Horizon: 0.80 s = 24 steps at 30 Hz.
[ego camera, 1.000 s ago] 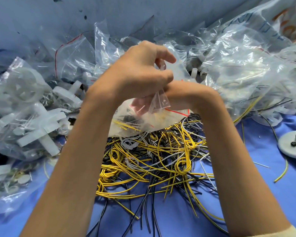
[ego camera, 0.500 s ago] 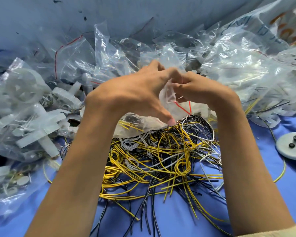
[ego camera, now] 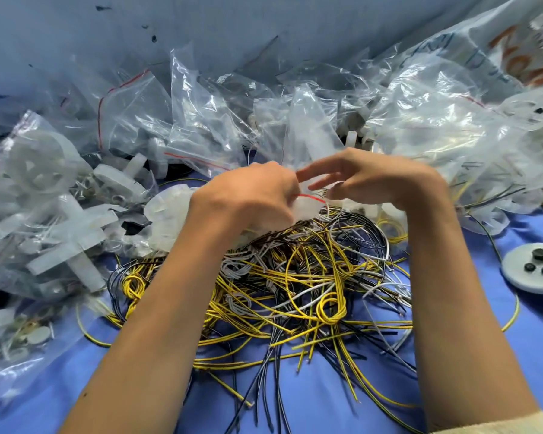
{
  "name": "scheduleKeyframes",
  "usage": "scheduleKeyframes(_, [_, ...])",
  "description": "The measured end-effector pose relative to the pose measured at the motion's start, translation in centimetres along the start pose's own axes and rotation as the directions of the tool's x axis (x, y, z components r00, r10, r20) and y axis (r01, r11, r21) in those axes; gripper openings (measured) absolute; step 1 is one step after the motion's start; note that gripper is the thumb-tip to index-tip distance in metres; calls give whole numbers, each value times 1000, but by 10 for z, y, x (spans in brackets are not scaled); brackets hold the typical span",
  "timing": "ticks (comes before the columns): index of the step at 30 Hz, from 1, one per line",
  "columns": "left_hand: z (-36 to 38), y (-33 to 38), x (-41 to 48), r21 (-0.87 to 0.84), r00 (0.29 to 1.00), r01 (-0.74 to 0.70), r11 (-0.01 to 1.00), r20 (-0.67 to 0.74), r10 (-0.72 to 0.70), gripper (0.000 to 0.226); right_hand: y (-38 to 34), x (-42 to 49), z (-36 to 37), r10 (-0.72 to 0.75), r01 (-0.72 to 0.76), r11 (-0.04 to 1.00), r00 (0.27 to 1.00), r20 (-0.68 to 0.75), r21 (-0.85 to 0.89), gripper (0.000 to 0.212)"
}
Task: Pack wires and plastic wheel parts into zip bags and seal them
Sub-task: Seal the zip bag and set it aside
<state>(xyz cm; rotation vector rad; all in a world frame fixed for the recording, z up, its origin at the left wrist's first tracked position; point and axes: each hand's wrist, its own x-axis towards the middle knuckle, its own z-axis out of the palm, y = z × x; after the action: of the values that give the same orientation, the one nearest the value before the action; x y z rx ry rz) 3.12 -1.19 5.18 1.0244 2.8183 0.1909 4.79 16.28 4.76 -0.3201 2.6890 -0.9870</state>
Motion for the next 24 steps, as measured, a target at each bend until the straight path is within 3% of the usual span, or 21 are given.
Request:
scheduleKeyframes(5, [-9,-19,-2,-84,989,-47,995,-144,34,17,-4,-1,2,-44,41,997,998,50,62,71])
scheduleKeyframes(11, [-28,-28,-15,-190,929,-168,967,-358,91,34,-14,3,11,-119,122,980,992,-28,158,36])
scheduleKeyframes(15, [-45,-27,-26,-252,861,-228,941,-503,74,28,-28,-1,8,-206,227,930,973,-101,290,48])
scheduleKeyframes(18, [-52,-23,-32,-369,805,-299,880,-592,26,29,-32,-7,3,-313,330,853,943,-110,404,22])
scheduleKeyframes(21, [-51,-16,-33,-499,816,-348,793,-579,-6,26,-33,-14,0,-359,359,809,929,-92,465,18])
scheduleKeyframes(24, [-39,-17,-24,-600,912,-252,760,-411,-21,21,-28,-13,1,-257,290,868,957,-135,403,26])
